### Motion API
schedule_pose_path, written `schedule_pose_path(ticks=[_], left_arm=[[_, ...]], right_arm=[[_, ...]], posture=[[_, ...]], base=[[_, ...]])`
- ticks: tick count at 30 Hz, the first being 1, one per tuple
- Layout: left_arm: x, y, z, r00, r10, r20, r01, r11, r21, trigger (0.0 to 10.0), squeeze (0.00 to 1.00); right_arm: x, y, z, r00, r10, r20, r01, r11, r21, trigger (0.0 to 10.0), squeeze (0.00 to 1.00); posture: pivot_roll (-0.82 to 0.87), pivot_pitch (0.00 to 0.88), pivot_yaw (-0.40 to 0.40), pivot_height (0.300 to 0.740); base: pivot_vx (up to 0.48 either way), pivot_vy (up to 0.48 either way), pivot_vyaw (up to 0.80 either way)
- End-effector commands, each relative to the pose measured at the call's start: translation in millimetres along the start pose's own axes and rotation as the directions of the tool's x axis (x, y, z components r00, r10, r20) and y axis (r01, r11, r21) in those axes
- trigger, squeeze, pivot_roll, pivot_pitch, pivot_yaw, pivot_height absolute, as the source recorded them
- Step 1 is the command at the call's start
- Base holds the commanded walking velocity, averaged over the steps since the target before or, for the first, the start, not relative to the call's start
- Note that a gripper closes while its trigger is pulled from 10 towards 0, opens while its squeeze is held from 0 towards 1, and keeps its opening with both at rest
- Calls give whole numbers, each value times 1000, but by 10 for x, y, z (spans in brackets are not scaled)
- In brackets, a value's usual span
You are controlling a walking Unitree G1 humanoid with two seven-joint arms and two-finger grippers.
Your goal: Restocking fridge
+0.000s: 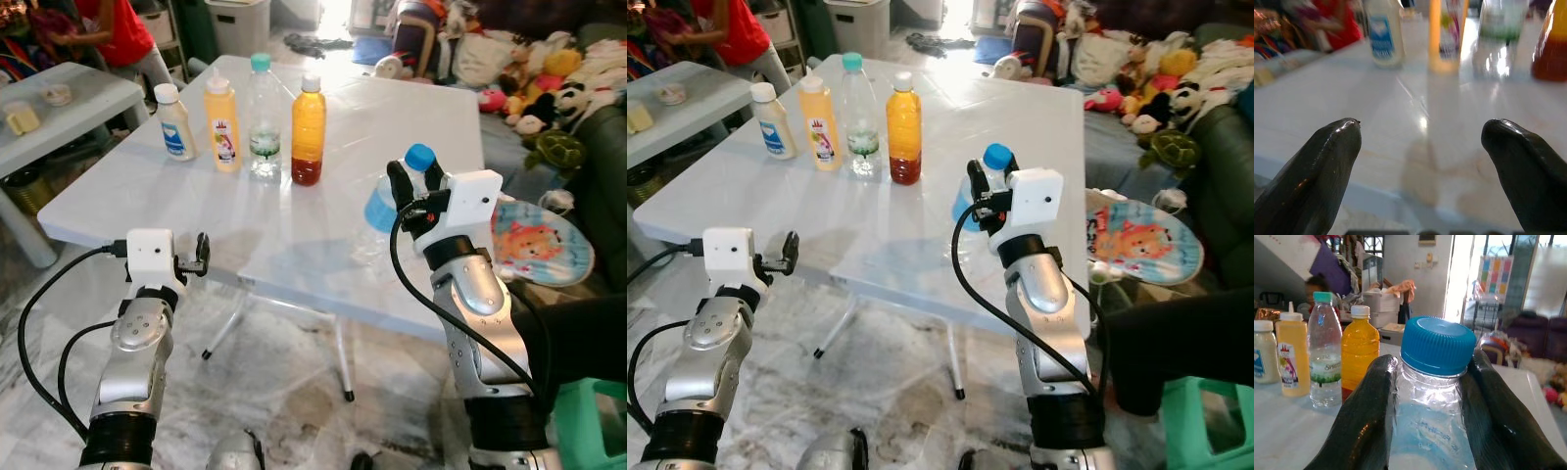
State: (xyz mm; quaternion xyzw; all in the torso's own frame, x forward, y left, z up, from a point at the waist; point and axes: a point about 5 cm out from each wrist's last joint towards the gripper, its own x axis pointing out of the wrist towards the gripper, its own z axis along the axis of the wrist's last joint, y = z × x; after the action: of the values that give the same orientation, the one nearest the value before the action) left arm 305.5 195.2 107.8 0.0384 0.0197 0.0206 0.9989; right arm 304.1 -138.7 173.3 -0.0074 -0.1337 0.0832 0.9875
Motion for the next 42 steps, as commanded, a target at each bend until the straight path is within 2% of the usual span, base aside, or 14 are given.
schedule_pose_path(ticks=[1,5,7,8,11,13,14,16,19,25,26,31,42], left_arm=[[-32,47,-60,1000,15,-11,-15,1000,8,10000,0],[-26,54,-60,1000,13,-9,-13,1000,9,10000,0],[-53,56,-105,1000,4,-26,-4,1000,13,10000,0],[-90,52,-147,999,-10,-39,11,1000,22,10000,0],[-148,60,-215,998,-19,-60,21,999,34,10000,0],[-271,102,-361,994,-27,-108,33,998,56,10000,0],[-271,102,-361,994,-27,-108,33,998,56,10000,0],[-322,129,-399,993,-24,-118,32,998,63,10000,0],[-352,166,-416,992,-3,-124,10,998,59,10000,0],[-355,161,-418,992,4,-124,3,998,55,10000,0],[-318,132,-400,993,5,-115,1,999,51,10000,0],[-271,119,-370,995,12,-103,-7,999,46,10000,0],[-238,108,-380,995,3,-103,3,999,53,10000,0]], right_arm=[[-22,7,-178,997,22,-76,-22,1000,1,10000,0],[-37,-59,-226,996,-49,-77,47,999,-27,10000,0],[-51,-101,-257,984,-123,-127,121,992,-20,10000,0],[-76,-98,-276,983,-93,-157,90,996,-24,10000,0],[-132,-94,-282,987,-60,-148,53,997,-49,10000,0],[-303,-120,-364,984,-71,-164,75,997,17,10000,0],[-303,-120,-364,984,-71,-164,75,997,17,10000,0],[-395,-58,-378,987,-32,-155,39,998,46,10000,0],[-446,34,-343,989,18,-146,-12,999,44,10000,0],[-429,107,-300,990,71,-121,-68,997,31,10000,0],[-368,130,-262,991,87,-100,-84,996,39,10000,0],[-302,113,-228,992,91,-83,-89,995,34,10000,0],[-317,127,-256,992,92,-83,-90,996,27,10000,0]], posture=[[1,0,21,740],[1,0,23,740],[-4,0,22,740],[-6,0,23,740],[-5,0,19,740],[-1,0,14,740],[-1,0,14,740],[4,0,10,740],[6,0,10,740],[7,0,8,740],[11,0,4,740],[13,0,1,740],[1,0,8,740]], base=[[0,0,0],[0,0,0],[0,0,0],[0,0,0],[0,0,0],[0,0,0],[0,0,0],[0,0,0],[0,0,367],[0,0,753],[-240,0,781],[-241,0,781],[-109,0,781]])
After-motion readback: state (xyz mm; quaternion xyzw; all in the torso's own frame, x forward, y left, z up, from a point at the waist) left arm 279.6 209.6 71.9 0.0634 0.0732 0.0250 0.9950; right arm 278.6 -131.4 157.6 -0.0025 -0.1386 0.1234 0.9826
